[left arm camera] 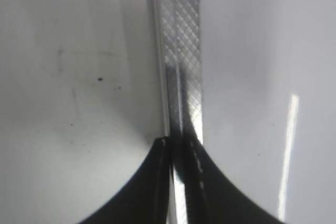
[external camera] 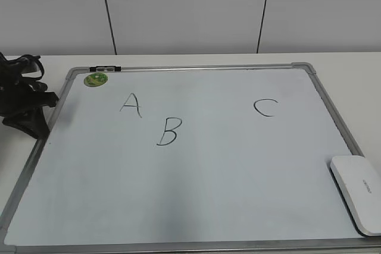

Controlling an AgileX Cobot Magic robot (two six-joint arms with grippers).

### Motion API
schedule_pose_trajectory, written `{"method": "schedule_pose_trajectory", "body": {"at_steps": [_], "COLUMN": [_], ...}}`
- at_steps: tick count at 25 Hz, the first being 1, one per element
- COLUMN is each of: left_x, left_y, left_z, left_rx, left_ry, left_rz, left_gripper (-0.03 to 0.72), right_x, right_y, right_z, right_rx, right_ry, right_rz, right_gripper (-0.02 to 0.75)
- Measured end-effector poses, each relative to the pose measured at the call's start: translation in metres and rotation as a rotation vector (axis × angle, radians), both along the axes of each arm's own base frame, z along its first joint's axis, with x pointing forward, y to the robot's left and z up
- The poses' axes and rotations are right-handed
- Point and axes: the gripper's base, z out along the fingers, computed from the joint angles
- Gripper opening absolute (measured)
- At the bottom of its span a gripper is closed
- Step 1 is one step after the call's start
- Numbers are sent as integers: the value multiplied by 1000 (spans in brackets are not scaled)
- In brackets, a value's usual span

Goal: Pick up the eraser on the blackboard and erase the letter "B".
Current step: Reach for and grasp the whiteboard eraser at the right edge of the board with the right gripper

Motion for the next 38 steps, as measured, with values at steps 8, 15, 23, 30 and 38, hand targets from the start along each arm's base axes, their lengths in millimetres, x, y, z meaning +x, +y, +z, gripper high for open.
{"method": "schedule_pose_trajectory", "body": {"at_steps": [8, 15, 23, 30, 38], "left_x": [0, 0, 0, 0, 0], "left_y": [0, 0, 0, 0, -1], "left_z": [0, 0, 0, 0, 0], "left_rx": [0, -3, -4, -4, -6], "left_ry": [2, 4, 4, 3, 5], "left_rz": [0, 0, 2, 1, 2], "left_gripper": [34, 34, 33, 33, 33], "right_x": [17, 91, 150, 192, 233], "right_y": [1, 10, 17, 18, 18], "right_z": [45, 62, 38, -1, -47], "right_rx": [-6, 68, 131, 134, 117], "right_ry": [-91, 85, 437, 672, 807], "right_rz": [12, 60, 73, 58, 68], "right_gripper": [568, 568, 568, 633, 640]}}
